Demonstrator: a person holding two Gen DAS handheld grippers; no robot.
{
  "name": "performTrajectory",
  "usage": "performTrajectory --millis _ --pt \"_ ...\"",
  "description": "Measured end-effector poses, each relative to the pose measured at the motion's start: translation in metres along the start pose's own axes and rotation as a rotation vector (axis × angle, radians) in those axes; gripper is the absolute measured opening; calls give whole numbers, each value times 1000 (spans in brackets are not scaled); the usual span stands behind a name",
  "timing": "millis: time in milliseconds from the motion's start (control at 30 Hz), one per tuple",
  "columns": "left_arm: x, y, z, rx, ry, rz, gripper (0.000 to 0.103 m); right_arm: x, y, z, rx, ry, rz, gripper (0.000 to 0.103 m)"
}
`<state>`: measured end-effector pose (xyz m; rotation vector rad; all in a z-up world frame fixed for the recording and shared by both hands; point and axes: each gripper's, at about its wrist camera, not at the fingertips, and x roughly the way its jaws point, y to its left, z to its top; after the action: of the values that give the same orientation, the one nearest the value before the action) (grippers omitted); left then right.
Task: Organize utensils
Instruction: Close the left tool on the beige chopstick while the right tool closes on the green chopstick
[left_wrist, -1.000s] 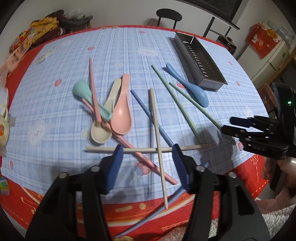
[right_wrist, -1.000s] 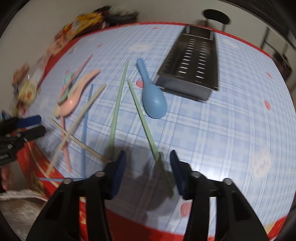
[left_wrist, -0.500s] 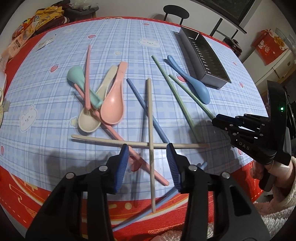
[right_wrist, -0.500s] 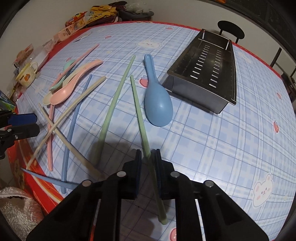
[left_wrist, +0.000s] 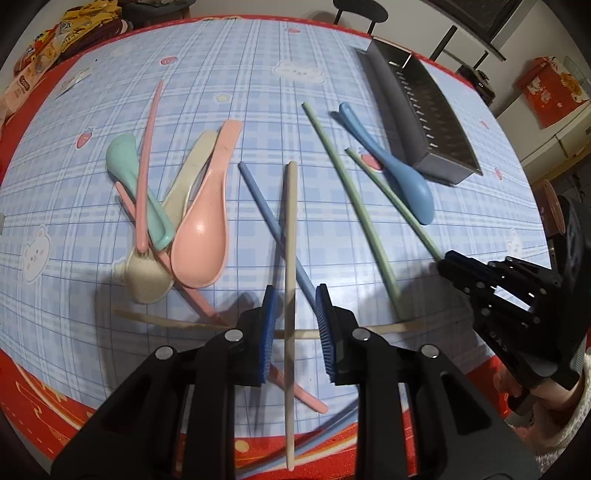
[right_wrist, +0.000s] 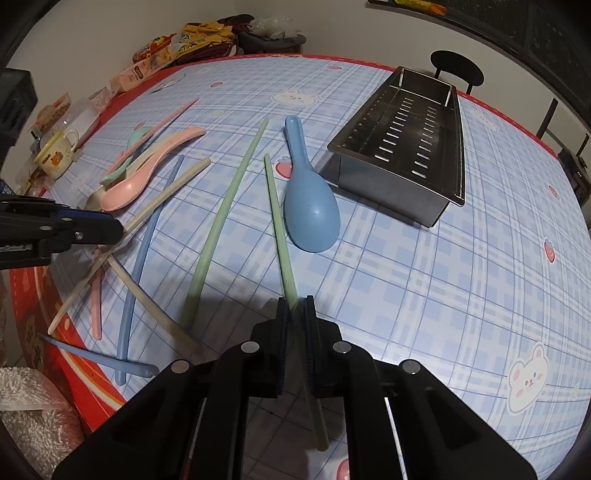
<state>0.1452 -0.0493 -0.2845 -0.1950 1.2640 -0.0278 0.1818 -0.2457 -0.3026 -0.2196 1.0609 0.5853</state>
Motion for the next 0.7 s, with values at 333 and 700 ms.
performTrajectory --millis 333,700 --pt "18 -5 3 20 50 40 25 0 -4 -3 33 -17 26 9" --pt "24 1 3 -8 58 40 13 -1 -3 -4 30 -28 17 10"
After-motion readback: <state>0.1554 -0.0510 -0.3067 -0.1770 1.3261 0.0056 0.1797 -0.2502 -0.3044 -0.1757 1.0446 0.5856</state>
